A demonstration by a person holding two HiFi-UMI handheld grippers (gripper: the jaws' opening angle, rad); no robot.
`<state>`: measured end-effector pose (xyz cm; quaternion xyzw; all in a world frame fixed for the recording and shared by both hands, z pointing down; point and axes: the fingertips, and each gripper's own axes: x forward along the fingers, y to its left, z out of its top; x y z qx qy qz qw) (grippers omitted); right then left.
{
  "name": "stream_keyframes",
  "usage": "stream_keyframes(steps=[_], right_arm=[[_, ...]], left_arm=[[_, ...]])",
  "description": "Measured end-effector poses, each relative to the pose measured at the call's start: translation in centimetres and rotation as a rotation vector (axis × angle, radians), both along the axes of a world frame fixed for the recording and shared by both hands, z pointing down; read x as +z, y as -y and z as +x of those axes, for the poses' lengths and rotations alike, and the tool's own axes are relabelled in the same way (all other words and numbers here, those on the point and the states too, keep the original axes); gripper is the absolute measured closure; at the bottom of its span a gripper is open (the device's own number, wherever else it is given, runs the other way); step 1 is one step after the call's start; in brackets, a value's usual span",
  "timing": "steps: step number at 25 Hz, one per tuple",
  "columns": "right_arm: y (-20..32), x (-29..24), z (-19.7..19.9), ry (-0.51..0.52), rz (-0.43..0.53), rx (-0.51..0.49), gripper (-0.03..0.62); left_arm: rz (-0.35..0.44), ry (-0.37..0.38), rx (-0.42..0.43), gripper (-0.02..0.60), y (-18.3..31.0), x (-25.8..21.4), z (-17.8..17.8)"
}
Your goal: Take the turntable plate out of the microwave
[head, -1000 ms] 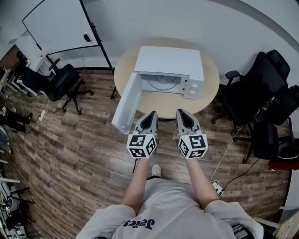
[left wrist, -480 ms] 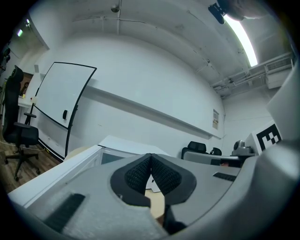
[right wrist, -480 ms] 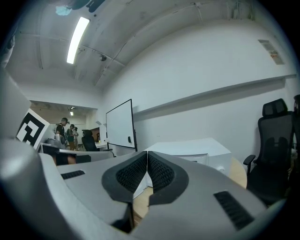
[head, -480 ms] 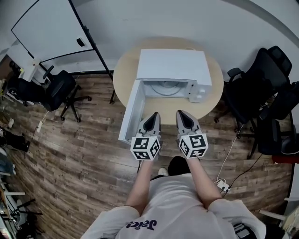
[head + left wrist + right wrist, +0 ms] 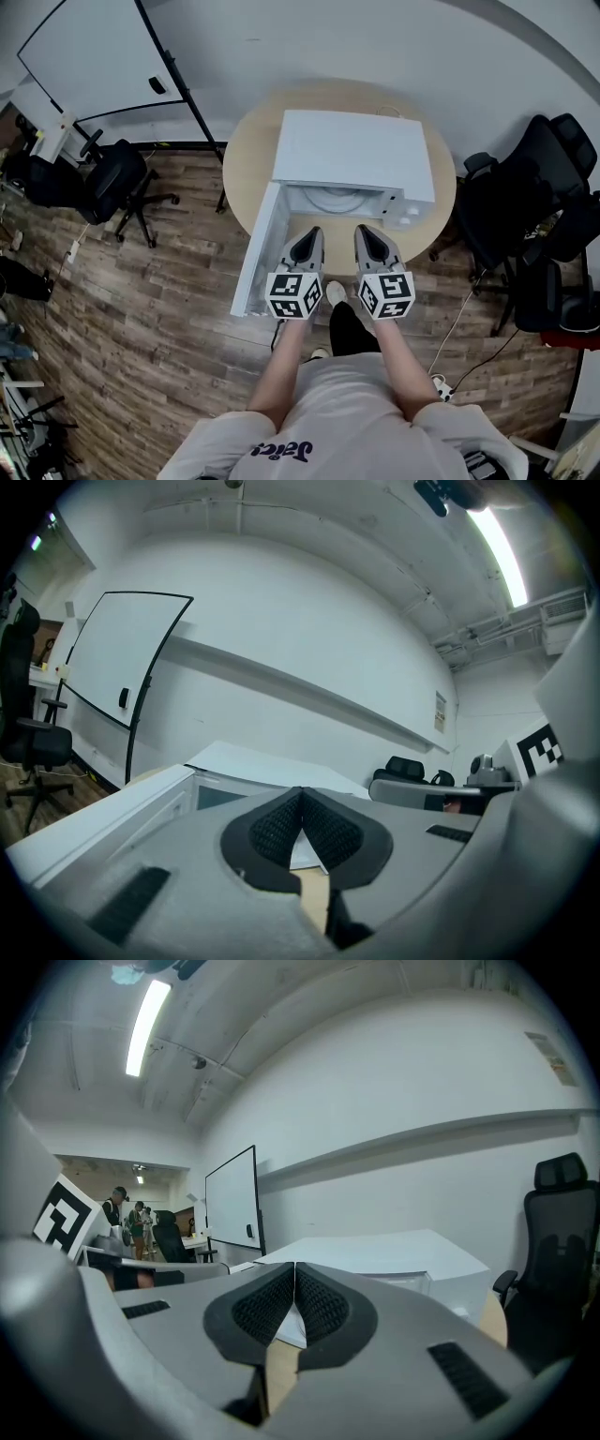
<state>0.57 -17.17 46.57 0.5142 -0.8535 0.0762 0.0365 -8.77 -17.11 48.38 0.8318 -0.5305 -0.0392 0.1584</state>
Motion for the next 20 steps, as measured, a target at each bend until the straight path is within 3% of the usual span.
stream_keyframes(steps=[11, 14, 20], right_arm=[[7.4, 4.4, -0.7, 0.011, -0.092, -0.020, 0.577], [8.9, 5.4, -1.0, 0.007, -0.110, -0.034, 0.577], [10.9, 6.9, -0.8, 0.004, -0.142, -0.046, 0.577]], left_arm=[[-0.185, 0.020, -0.035, 0.566, 7.1, 7.3, -0.9], [-0.266, -0.050, -0.051, 0.566, 8.6, 9.8, -1.2], [-0.478, -0.293, -0.092, 0.561, 10.2, 16.0, -1.3]])
